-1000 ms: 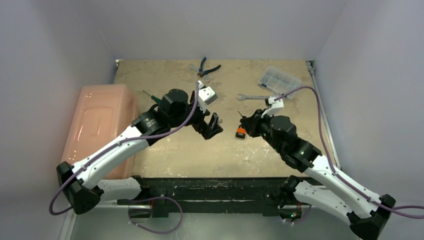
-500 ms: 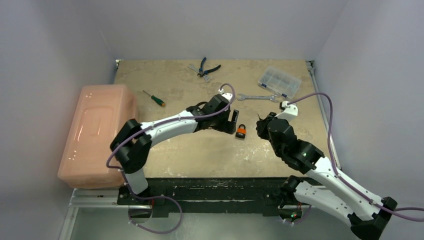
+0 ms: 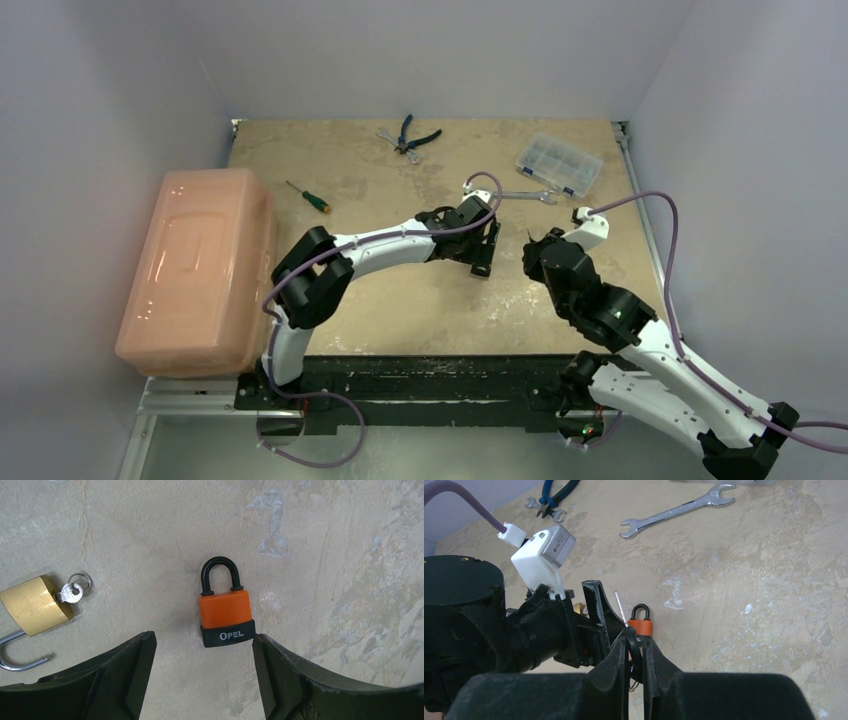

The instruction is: Unlock with the key

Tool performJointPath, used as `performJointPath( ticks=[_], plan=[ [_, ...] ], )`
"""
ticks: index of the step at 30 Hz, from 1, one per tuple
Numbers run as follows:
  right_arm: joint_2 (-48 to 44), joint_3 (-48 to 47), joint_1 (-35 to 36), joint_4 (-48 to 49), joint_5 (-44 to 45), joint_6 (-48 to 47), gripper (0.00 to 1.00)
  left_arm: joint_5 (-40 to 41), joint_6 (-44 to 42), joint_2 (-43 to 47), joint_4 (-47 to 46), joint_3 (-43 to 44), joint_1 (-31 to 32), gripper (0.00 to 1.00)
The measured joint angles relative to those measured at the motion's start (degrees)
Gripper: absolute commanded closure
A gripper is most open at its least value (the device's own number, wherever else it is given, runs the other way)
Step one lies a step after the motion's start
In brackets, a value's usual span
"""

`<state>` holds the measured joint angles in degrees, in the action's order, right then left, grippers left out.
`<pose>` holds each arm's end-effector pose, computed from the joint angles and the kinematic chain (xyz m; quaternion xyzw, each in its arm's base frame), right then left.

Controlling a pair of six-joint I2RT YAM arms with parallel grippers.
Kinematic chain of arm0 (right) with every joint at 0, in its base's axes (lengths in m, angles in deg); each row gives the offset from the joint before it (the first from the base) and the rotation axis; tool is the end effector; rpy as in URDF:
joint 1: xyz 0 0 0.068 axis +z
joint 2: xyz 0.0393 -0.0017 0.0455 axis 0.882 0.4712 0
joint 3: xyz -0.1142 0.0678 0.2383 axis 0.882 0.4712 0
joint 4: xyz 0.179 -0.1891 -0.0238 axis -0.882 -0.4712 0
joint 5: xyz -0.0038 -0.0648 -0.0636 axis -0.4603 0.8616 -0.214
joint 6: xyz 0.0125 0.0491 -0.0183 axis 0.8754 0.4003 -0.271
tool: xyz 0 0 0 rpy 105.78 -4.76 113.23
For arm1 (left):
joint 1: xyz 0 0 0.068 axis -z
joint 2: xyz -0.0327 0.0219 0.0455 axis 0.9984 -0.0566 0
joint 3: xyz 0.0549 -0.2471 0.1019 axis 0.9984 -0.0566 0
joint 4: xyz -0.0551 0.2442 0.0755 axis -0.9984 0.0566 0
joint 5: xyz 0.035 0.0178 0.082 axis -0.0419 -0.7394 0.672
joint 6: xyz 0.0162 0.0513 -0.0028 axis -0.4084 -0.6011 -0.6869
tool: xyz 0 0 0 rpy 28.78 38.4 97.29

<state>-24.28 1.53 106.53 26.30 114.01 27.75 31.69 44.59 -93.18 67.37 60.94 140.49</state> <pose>0.1215 0.0877 0.3108 0.1814 0.8063 0.1315 0.5475 0.2690 -0.3564 0.2008 0.1201 0.9343 -0.1722 0.2880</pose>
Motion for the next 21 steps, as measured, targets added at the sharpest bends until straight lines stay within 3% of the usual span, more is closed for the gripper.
performJointPath(
  ticks=[15, 21],
  plan=[
    [0.2, 0.0, 0.0, 0.0, 1.3, 0.1, 1.0, 1.2, 0.9, -2.0, -0.1, 0.7, 1.2, 0.31],
    [-0.9, 0.1, 0.0, 0.8, 0.3, -1.0, 1.0, 0.3, -0.6, -0.9, -5.0, -1.9, 1.4, 0.33]
  ],
)
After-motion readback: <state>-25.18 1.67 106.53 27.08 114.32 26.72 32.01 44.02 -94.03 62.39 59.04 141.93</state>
